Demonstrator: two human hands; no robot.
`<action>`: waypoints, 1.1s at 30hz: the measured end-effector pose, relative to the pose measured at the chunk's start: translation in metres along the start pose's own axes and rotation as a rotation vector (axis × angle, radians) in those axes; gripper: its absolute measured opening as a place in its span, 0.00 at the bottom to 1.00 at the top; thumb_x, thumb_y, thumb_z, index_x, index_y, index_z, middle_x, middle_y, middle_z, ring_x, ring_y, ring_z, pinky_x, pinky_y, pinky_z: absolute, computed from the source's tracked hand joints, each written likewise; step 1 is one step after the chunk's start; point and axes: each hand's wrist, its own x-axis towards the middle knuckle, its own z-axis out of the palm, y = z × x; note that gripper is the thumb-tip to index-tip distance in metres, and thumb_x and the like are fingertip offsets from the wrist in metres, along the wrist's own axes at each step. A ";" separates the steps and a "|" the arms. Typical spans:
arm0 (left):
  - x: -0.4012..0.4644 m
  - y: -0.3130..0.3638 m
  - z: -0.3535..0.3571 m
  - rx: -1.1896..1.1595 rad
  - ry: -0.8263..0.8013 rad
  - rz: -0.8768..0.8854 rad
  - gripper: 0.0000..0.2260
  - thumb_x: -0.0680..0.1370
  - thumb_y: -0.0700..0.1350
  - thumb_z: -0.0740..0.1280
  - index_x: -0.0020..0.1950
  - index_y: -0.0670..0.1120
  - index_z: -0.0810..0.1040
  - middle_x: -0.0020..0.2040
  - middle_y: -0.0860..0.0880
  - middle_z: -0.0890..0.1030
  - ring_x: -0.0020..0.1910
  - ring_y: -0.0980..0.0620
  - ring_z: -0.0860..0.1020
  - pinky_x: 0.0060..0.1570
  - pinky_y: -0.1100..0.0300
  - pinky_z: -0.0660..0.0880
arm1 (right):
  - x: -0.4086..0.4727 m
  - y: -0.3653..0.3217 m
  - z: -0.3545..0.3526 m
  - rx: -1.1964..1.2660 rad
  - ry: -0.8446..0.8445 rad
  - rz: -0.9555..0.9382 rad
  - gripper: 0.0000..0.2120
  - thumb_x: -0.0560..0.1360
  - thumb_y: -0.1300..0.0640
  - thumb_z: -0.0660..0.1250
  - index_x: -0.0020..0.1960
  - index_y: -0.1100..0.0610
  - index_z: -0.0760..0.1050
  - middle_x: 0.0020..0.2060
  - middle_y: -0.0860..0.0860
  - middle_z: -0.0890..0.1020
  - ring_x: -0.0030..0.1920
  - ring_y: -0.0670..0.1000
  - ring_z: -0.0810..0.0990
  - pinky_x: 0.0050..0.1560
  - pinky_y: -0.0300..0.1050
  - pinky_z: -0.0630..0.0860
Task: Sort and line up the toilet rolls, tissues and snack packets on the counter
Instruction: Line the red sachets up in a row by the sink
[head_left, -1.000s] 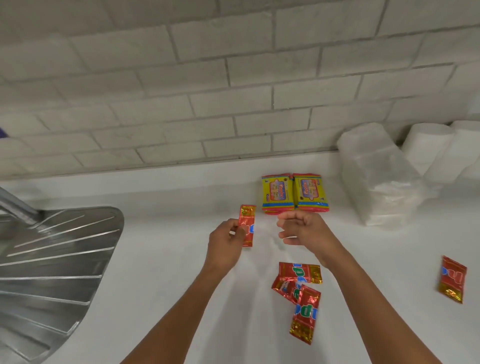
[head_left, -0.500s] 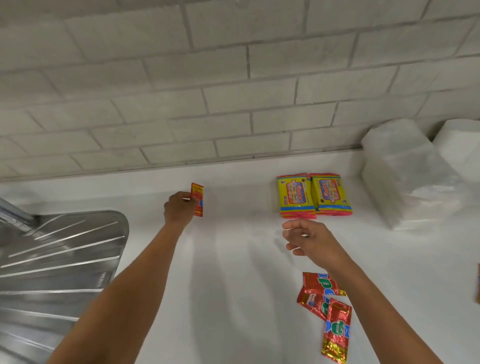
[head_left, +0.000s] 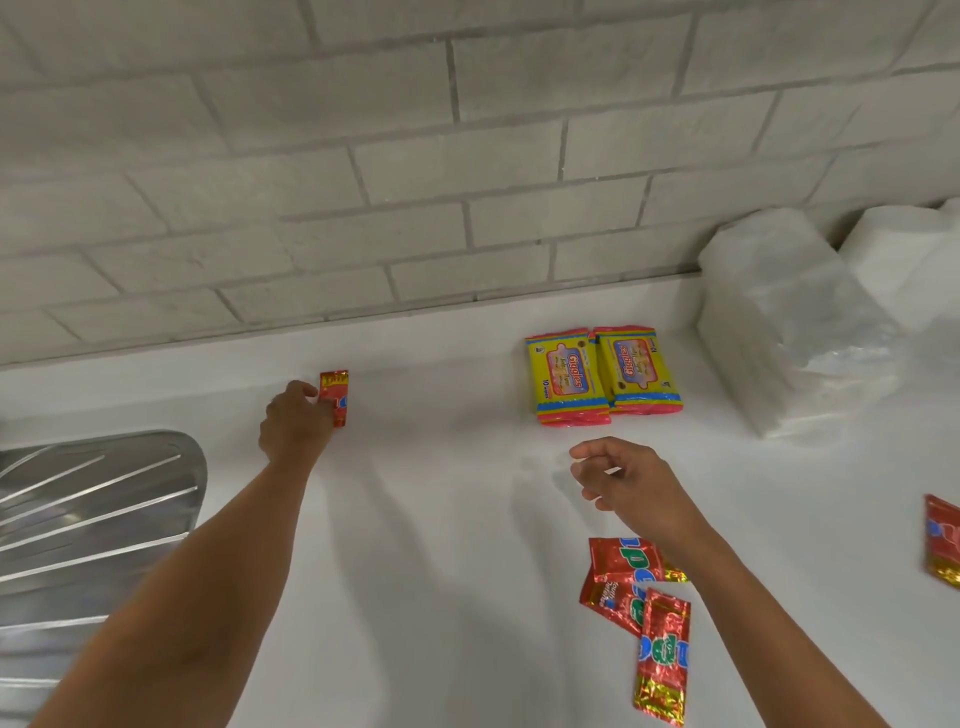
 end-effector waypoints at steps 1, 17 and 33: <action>-0.001 0.001 0.000 0.032 0.003 0.002 0.13 0.78 0.52 0.67 0.60 0.48 0.79 0.57 0.41 0.80 0.56 0.37 0.78 0.50 0.48 0.73 | -0.001 0.002 -0.001 -0.006 0.009 0.001 0.05 0.79 0.54 0.68 0.54 0.49 0.80 0.46 0.47 0.83 0.44 0.50 0.85 0.46 0.43 0.82; -0.098 0.052 -0.008 -0.062 0.009 0.230 0.14 0.80 0.50 0.63 0.65 0.51 0.77 0.66 0.44 0.73 0.65 0.38 0.71 0.63 0.47 0.70 | -0.050 0.041 -0.058 -0.062 0.181 0.003 0.06 0.80 0.53 0.67 0.55 0.48 0.80 0.48 0.46 0.82 0.47 0.44 0.81 0.40 0.34 0.74; -0.254 0.125 0.040 -0.147 -0.075 0.401 0.13 0.79 0.51 0.65 0.63 0.52 0.79 0.61 0.46 0.79 0.62 0.42 0.74 0.56 0.49 0.73 | -0.098 0.156 -0.196 -0.387 0.521 0.135 0.12 0.77 0.54 0.67 0.61 0.50 0.77 0.60 0.52 0.77 0.59 0.56 0.76 0.49 0.49 0.75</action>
